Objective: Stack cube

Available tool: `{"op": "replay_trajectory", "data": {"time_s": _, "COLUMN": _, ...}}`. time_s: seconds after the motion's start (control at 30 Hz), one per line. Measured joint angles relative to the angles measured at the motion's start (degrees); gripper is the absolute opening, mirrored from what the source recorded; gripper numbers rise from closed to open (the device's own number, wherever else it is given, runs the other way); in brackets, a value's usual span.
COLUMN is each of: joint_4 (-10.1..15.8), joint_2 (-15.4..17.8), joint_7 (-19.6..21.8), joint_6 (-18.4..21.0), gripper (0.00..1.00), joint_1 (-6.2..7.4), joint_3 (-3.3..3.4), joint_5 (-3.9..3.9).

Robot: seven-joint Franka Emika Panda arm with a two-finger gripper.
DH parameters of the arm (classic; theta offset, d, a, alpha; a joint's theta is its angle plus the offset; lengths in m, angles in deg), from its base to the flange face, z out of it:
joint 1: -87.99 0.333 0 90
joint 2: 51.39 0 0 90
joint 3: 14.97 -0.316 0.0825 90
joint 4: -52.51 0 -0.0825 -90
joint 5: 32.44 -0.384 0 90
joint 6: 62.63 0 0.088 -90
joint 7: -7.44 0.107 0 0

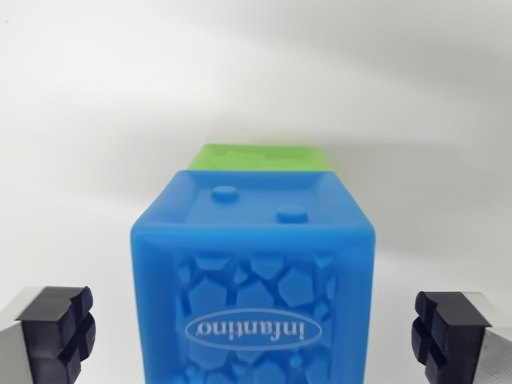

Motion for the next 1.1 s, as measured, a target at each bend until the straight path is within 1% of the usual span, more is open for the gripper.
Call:
{"op": "replay_trajectory", "data": {"time_s": 0.4, "joint_4": 0.24, "joint_2": 4.0, "joint_7": -0.04, "joint_6": 3.72, "gripper": 1.0, "joint_1": 0.0, "joint_3": -0.05, "joint_5": -0.09}}
{"op": "replay_trajectory", "data": {"time_s": 0.63, "joint_4": 0.16, "joint_2": 6.78, "joint_7": -0.09, "joint_6": 6.56, "gripper": 1.0, "joint_1": 0.0, "joint_3": -0.09, "joint_5": -0.2}}
{"op": "replay_trajectory", "data": {"time_s": 1.1, "joint_4": -1.59, "joint_2": 11.82, "joint_7": -0.23, "joint_6": 13.3, "gripper": 1.0, "joint_1": 0.0, "joint_3": -0.12, "joint_5": -0.45}}
